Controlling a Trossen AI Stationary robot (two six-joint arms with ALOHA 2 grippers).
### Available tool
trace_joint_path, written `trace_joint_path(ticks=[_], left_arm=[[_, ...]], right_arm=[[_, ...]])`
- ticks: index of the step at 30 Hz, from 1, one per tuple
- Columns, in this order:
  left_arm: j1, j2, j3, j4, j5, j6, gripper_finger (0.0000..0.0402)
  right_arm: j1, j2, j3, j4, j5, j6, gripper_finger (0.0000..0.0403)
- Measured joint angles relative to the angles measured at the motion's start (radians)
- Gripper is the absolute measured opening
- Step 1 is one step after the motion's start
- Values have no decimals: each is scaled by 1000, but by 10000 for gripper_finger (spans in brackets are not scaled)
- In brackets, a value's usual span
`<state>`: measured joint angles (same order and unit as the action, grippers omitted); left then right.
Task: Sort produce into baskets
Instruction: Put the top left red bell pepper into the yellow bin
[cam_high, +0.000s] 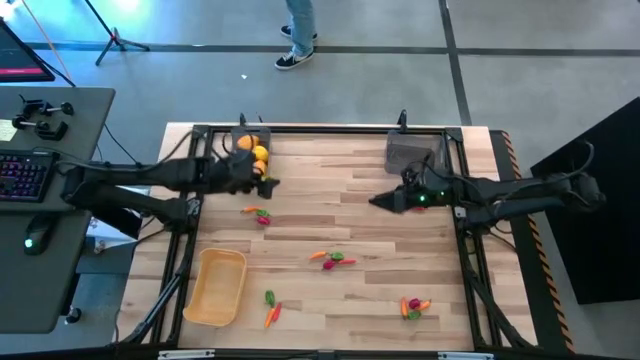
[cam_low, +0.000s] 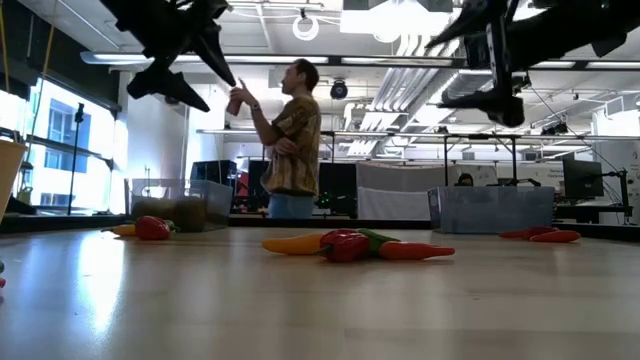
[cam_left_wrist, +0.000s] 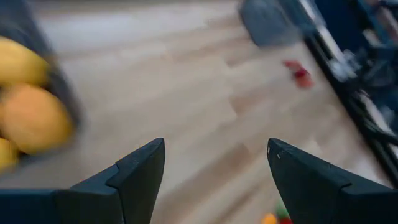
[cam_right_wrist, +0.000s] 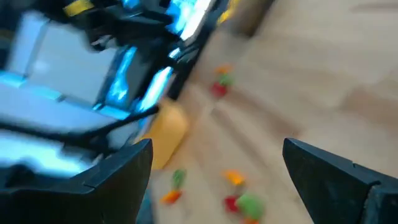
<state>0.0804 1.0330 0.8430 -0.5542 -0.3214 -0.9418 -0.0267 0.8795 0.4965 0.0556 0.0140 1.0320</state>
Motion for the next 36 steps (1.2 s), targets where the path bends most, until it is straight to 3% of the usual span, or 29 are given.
trace_joint_path(ticks=[4,8,15,19,22,28,36], left_arm=[[-79,18,-19,5,43,-15,270],[-90,48,15,-138,90,39,270],[-125,180,36,-271,135,529,270],[-146,285,35,-251,104,744,270],[-150,347,35,-249,97,824,270],[-150,377,-31,-165,118,873,270],[-153,374,-143,-68,78,902,270]], right_arm=[[102,33,0,177,-29,18,350],[160,77,0,367,16,-18,350],[143,135,1,442,71,-92,349],[144,152,45,390,64,-144,321],[143,153,119,243,65,-206,280],[144,154,247,-73,65,-282,204],[154,153,261,-107,71,-281,179]])
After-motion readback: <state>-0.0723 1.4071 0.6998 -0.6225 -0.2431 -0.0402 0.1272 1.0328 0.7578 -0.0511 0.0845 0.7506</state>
